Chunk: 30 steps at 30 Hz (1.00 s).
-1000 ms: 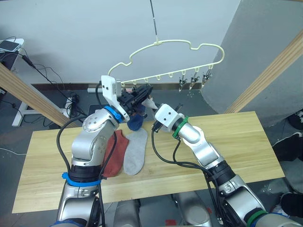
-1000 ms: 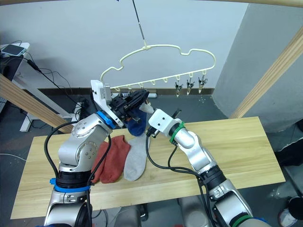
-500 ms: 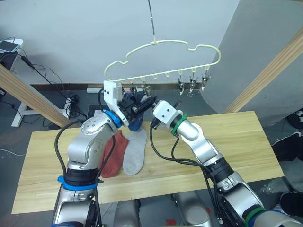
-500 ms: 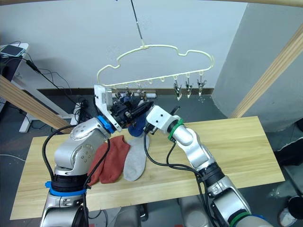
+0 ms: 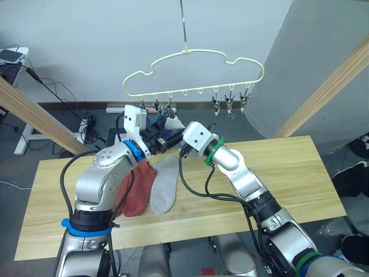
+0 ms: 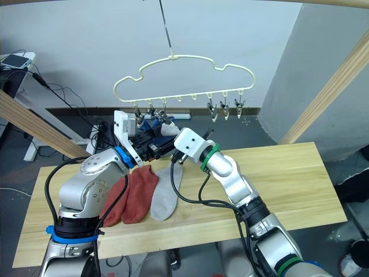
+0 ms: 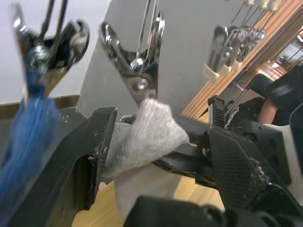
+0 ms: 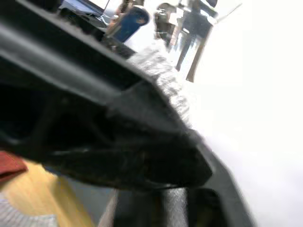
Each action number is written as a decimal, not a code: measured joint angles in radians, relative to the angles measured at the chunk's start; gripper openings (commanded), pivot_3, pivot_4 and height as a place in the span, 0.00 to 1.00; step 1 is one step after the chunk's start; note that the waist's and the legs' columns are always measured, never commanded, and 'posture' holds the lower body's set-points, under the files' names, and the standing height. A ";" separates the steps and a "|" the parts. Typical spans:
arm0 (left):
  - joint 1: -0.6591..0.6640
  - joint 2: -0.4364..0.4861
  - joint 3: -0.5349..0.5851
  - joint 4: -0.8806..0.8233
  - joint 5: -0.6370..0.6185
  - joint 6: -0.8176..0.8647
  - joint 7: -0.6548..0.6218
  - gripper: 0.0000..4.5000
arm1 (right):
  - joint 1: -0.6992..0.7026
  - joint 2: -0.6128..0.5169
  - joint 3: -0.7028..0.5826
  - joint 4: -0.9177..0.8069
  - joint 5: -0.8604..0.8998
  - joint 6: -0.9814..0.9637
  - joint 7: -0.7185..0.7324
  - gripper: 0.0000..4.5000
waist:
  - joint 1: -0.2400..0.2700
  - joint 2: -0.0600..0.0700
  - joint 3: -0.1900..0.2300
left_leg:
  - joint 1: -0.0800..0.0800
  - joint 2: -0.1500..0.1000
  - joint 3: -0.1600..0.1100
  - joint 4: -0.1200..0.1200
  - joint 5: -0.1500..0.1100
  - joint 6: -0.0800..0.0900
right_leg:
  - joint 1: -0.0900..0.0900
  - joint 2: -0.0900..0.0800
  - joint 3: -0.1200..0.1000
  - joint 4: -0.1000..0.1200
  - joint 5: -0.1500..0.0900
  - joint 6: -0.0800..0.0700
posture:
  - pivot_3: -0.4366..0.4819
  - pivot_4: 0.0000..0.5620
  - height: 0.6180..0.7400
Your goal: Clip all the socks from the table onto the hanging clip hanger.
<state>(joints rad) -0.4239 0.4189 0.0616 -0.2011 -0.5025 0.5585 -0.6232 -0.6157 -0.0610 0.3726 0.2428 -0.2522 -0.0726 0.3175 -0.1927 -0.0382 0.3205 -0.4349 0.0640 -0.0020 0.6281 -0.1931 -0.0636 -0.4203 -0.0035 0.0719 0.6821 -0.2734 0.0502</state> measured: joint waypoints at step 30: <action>0.154 0.253 0.068 -0.152 -0.032 -0.235 -0.273 0.78 | 0.389 -0.451 -0.331 -0.957 0.441 0.717 0.401 0.48 | 0.037 0.000 -0.001 | 0.001 0.000 0.001 0.001 0.000 0.000 | 0.000 0.000 0.000 0.000 0.000 0.000 | 0.24 0.50 0.93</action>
<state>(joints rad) -0.2703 0.6720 0.1294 -0.3535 -0.5344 0.3238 -0.8967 -0.2270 -0.5118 0.0419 -0.7147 0.1883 0.6446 0.7180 -0.1553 -0.0385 0.3200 -0.4344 0.0642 -0.0014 0.6286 -0.1930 -0.0636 -0.4204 -0.0032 0.0723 0.6818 -0.2737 0.0506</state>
